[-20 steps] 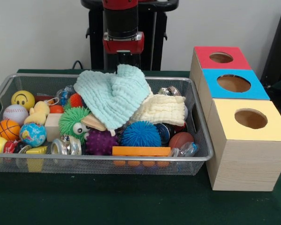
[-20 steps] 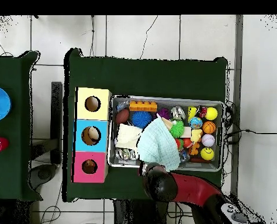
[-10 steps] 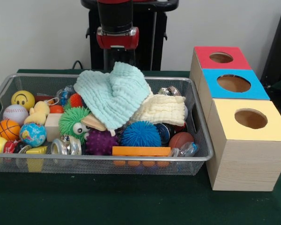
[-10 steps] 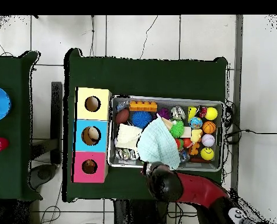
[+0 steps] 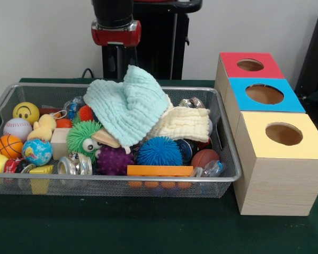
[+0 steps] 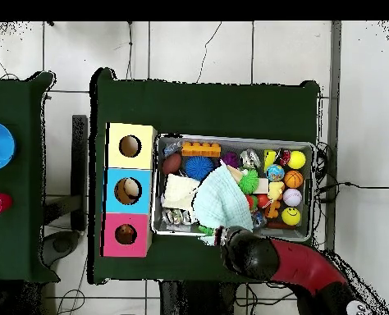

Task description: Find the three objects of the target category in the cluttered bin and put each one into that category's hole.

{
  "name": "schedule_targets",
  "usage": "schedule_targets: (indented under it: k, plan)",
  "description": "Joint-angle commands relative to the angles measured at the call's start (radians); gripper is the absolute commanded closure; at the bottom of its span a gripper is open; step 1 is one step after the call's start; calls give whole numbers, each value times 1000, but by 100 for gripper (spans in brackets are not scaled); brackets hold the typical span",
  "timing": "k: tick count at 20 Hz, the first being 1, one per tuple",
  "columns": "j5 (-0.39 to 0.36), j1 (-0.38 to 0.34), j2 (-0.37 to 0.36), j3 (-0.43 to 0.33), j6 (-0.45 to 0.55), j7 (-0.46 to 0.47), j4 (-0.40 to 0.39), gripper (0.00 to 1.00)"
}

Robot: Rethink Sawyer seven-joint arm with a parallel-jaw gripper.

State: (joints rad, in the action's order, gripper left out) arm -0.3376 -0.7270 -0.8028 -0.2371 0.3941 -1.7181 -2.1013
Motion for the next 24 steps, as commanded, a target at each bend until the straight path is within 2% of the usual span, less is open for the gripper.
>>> schedule_targets:
  k: [1,8,12,18,24]
  plan:
    - [-79,-47,34,-131,55,140,153,0]
    - [-122,-70,66,-150,17,113,157,0]
    - [-156,-87,111,-171,15,133,199,0]
    - [-173,-114,120,-214,74,166,245,0]
    - [-174,-140,73,-244,156,202,264,0]
